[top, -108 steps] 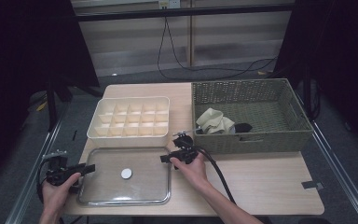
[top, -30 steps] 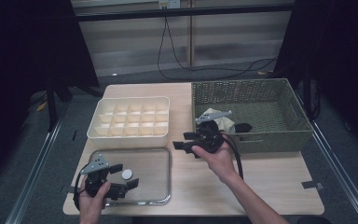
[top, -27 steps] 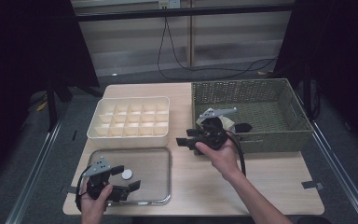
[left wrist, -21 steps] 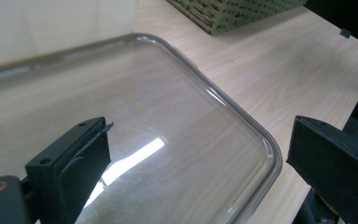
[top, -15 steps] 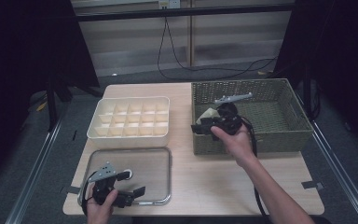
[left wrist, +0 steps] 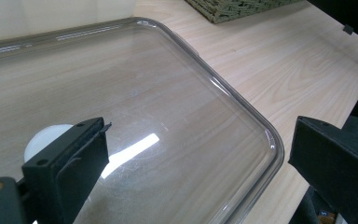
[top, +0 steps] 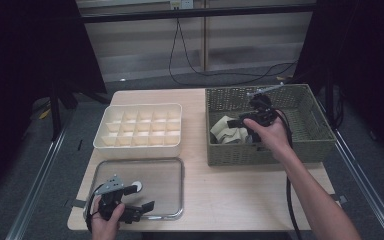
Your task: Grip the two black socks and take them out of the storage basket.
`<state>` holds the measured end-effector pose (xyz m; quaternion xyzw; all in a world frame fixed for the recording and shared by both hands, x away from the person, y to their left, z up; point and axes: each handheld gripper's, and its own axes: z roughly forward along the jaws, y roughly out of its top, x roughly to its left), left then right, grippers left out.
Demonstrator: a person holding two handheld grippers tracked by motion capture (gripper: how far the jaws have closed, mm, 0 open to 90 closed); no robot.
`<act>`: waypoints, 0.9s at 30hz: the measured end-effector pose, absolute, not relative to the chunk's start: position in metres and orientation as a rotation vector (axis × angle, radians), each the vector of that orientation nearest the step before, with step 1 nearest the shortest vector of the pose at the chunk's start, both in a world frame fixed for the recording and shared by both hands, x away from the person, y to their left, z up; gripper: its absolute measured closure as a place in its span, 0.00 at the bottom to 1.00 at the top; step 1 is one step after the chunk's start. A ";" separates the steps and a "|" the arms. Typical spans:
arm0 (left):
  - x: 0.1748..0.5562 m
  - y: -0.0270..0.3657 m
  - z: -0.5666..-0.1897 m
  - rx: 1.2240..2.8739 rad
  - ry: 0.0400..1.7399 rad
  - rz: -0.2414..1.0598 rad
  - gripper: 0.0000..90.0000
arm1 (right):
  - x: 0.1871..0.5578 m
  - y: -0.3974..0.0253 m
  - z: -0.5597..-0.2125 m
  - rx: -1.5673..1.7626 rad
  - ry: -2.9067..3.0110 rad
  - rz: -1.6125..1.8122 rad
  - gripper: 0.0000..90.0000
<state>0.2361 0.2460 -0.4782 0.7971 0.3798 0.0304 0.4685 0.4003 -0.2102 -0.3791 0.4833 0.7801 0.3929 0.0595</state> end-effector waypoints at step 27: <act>0.235 0.247 -0.476 1.945 0.915 0.085 0.04 | 0.461 -0.212 -0.422 1.573 2.548 0.902 0.27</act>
